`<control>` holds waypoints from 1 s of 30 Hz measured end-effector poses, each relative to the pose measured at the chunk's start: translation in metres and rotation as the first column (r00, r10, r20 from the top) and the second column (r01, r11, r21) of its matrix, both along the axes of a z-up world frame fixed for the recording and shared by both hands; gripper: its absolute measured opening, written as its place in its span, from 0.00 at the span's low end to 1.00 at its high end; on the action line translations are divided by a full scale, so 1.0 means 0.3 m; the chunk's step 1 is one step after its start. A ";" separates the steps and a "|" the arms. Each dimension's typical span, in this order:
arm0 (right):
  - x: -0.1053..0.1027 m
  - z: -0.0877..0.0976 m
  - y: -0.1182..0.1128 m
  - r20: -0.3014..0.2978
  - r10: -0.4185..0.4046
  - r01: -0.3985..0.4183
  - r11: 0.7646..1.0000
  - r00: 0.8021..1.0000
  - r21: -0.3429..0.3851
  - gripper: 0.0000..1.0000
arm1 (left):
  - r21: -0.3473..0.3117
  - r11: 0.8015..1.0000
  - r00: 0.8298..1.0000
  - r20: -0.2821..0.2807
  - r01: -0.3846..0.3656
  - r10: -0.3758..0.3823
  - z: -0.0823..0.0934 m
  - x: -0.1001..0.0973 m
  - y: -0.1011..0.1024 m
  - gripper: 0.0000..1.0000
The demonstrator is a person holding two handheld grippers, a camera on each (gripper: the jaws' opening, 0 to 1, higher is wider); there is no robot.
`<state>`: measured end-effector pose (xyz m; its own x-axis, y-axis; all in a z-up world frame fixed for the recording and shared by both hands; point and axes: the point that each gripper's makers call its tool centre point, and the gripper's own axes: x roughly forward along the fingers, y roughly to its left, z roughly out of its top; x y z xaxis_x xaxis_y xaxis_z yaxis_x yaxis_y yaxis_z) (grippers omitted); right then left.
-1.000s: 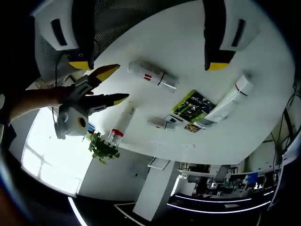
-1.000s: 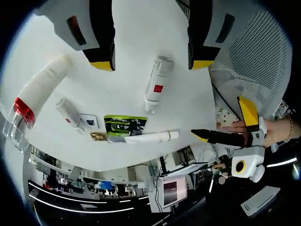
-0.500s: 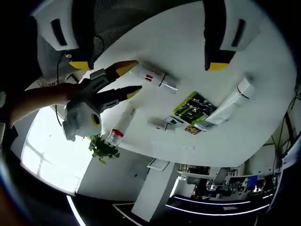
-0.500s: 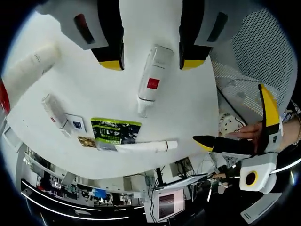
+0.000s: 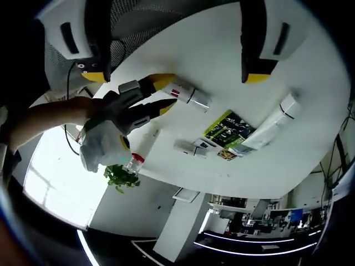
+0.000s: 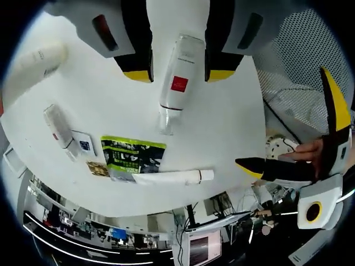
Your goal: Arrange the skincare products in the storage area until every visible bottle or jar stands upright without overlapping.
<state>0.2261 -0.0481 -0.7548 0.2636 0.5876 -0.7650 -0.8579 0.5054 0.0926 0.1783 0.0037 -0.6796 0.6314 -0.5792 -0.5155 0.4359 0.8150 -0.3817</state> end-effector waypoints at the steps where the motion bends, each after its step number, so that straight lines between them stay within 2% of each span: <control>1: 0.003 -0.003 0.004 -0.001 -0.001 0.001 1.000 1.000 -0.007 0.35 | 0.000 1.000 1.000 -0.001 0.001 -0.001 -0.001 0.000 0.000 0.90; 14: -0.003 -0.041 0.017 -0.031 0.019 -0.021 0.997 0.999 -0.075 0.27 | 0.016 1.000 1.000 -0.006 0.008 -0.008 -0.010 -0.005 -0.002 0.90; 26: -0.002 -0.048 0.007 0.011 0.068 -0.065 0.989 0.998 -0.135 0.22 | 0.024 0.999 1.000 -0.012 0.024 -0.024 -0.014 -0.012 -0.012 0.90; 30: 0.003 -0.050 0.003 0.018 0.063 -0.060 0.990 0.998 -0.129 0.21 | 0.025 0.999 0.999 -0.015 0.029 -0.028 -0.016 -0.014 -0.016 0.90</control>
<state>0.2270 -0.0471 -0.7699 0.2474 0.5005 -0.8296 -0.8889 0.4580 0.0112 0.1739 -0.0010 -0.6843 0.6068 -0.5839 -0.5393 0.4536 0.8116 -0.3682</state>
